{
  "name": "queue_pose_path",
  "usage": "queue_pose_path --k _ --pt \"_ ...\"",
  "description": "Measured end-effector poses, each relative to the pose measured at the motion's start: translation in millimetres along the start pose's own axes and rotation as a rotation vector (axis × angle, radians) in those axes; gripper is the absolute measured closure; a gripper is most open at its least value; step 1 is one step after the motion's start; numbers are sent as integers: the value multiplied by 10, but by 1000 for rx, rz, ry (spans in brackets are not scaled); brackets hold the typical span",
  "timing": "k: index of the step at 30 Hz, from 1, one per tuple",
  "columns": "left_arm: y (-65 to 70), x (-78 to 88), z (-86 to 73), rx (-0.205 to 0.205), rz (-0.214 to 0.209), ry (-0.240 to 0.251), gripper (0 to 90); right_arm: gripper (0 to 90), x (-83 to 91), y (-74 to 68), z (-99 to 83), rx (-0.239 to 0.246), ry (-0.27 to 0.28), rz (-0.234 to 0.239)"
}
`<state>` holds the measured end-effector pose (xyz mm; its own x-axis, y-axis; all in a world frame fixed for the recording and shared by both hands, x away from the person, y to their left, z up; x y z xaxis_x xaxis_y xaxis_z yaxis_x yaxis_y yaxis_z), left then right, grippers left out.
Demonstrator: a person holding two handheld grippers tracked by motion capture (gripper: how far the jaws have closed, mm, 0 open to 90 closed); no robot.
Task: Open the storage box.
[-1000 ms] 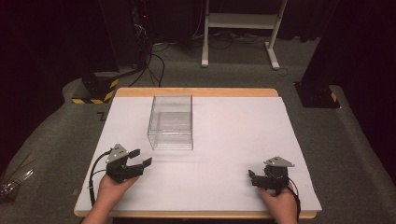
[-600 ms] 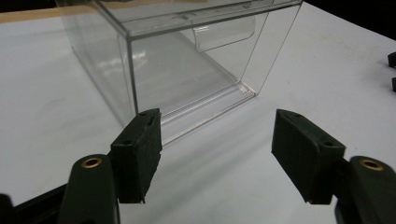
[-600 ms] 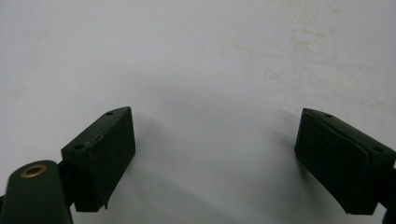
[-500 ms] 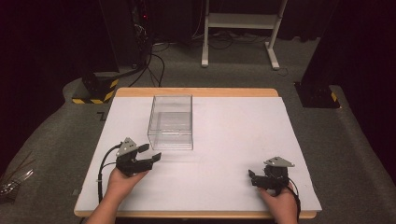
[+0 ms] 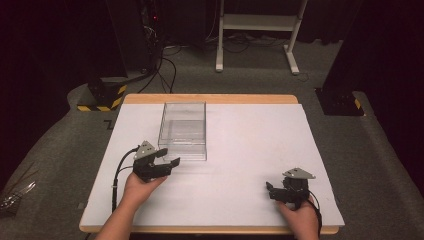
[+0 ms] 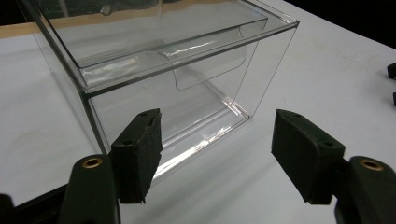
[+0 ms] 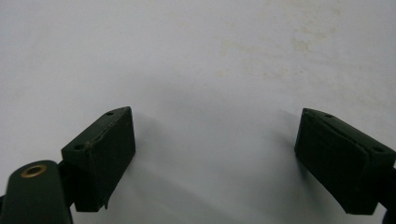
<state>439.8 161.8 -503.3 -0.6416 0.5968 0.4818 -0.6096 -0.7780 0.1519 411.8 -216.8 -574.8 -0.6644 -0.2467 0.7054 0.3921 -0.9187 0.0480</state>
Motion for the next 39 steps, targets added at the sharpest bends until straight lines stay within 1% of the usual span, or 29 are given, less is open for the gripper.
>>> queue_pose_path --k 3,7,11,12,15,16,17,18,22,23,24,25,26,28,31,32,34,39 --pt "-14 -27 6 2 1 -3 331 124 0 0 0 0 0 0" --pt "-39 -58 48 7 -4 8 333 123 0 0 0 0 0 1" --pt "-60 -94 66 12 -15 5 368 124 0 0 0 -1 0 1" --pt "-70 -113 73 13 -25 13 398 124 0 0 0 0 0 1" --pt "-82 -126 81 14 -36 26 438 124 0 0 0 0 0 1" --pt "-95 -139 91 22 -53 37 448 124 0 0 0 0 0 1" --pt "-95 -139 91 22 -53 37 452 124 0 0 0 0 0 1" --pt "-106 -154 96 28 -62 45 456 124 0 0 0 0 0 1" --pt "-123 -179 92 26 -77 53 472 124 0 0 0 0 0 1" --pt "-124 -192 87 29 -101 59 471 124 0 0 0 0 0 1" --pt "-124 -192 87 29 -101 59 472 124 0 0 0 0 0 1" --pt "-123 -203 85 29 -112 63 475 124 0 -1 0 0 0 1" --pt "-123 -203 85 29 -112 63 485 123 0 0 0 0 0 0" --pt "-122 -212 93 25 -125 79 514 124 0 -1 0 0 0 0" --pt "-121 -214 99 21 -133 87 574 124 1 -2 -1 -2 0 0" --pt "-125 -215 110 17 -139 101 593 124 1 -2 -1 -2 0 0" --pt "-128 -213 116 18 -141 108 624 125 1 -3 -1 -1 0 -1" --pt "-157 -224 111 14 -157 120 669 126 3 -4 -2 -1 0 -2"
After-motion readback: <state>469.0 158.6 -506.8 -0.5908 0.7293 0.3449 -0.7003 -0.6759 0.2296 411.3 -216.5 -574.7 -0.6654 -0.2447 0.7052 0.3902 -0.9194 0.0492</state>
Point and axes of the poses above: each handheld gripper's, and its own axes: x roughly backward along the jaws, z roughly out of its top, y roughly to its right, the point moved 10 cm from there along -x, roughly forward along the jaws, and after that the axes turned 2 degrees about -z, right-handed, at the moved point
